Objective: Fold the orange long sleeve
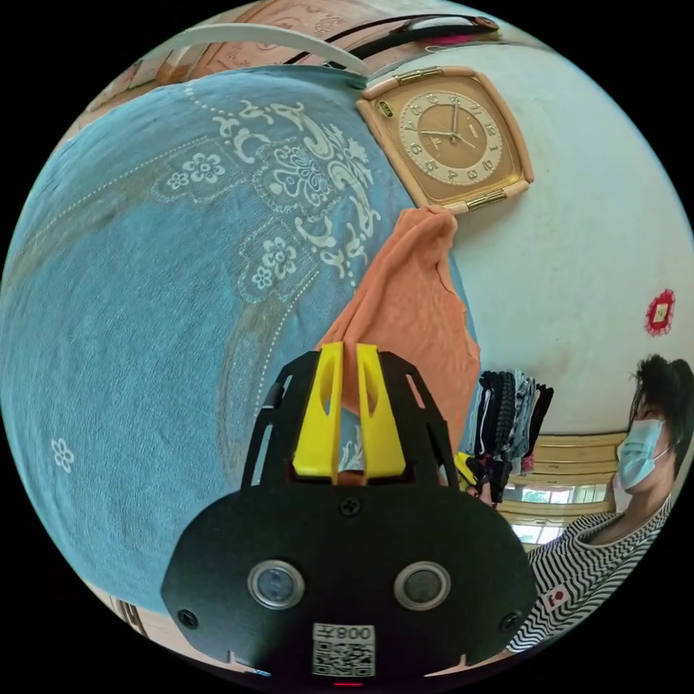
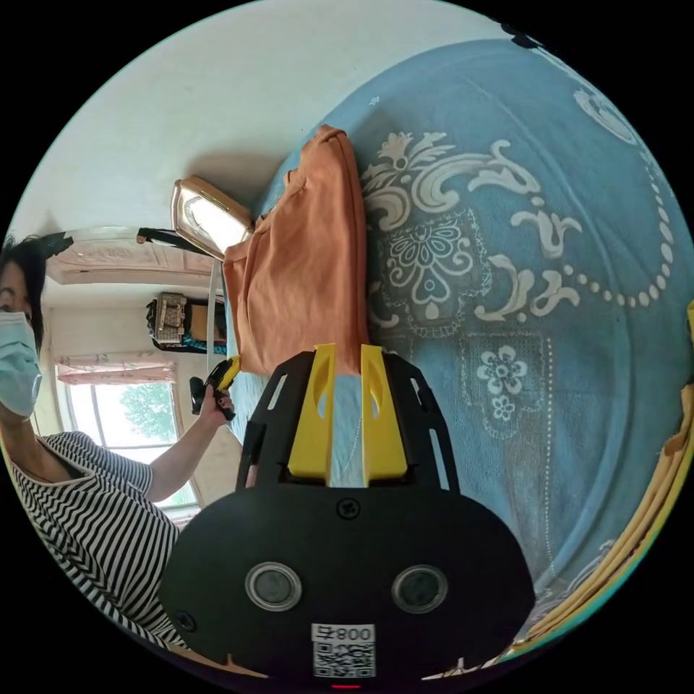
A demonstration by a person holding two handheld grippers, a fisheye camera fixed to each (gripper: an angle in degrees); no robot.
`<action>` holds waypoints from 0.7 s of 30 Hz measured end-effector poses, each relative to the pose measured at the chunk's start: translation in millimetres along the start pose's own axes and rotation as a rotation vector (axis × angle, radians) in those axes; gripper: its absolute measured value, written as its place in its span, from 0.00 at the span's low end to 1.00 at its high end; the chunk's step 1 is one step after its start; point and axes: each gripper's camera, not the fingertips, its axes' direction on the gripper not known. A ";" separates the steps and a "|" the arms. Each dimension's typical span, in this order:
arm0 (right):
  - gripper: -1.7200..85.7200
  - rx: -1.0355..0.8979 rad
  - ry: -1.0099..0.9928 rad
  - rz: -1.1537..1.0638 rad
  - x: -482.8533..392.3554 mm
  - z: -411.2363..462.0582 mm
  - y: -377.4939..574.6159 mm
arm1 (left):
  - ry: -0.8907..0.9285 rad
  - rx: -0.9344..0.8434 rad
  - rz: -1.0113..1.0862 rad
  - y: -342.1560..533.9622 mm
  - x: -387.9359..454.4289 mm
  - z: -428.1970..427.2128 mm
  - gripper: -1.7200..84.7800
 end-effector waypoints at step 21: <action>0.09 0.037 -0.124 0.077 -50.4 24.9 52.5 | 0.013 -0.029 0.117 78.4 -15.2 -97.4 0.09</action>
